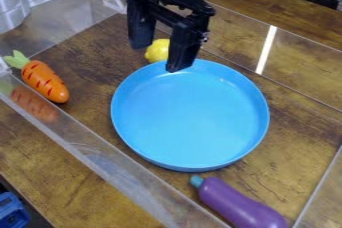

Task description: Move the carrot to the left side

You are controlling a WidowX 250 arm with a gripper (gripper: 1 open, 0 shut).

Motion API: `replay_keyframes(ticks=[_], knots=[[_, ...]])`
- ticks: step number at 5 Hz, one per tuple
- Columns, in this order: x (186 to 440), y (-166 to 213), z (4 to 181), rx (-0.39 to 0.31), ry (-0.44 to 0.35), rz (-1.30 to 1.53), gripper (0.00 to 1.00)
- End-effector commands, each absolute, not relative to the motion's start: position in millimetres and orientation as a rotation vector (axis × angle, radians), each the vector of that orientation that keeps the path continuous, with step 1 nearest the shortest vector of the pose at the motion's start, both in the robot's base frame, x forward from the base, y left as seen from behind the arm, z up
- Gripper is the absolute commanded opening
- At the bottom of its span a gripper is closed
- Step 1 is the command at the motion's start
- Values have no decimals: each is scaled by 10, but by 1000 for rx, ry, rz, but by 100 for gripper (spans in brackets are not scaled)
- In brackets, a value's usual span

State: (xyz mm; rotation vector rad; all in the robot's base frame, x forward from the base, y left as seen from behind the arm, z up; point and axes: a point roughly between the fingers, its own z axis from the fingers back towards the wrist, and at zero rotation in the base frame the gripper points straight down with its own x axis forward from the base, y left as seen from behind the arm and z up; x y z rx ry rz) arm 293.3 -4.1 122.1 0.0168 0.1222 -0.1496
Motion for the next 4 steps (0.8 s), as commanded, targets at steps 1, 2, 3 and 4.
replay_keyframes(ticks=[1,2,3,4], knots=[[2970,4,1347,22,74,-138,100],[2983,2,1340,24,72,-139,100],[2994,-3,1334,26,69,-141,100],[3004,-9,1328,28,67,-143,100]])
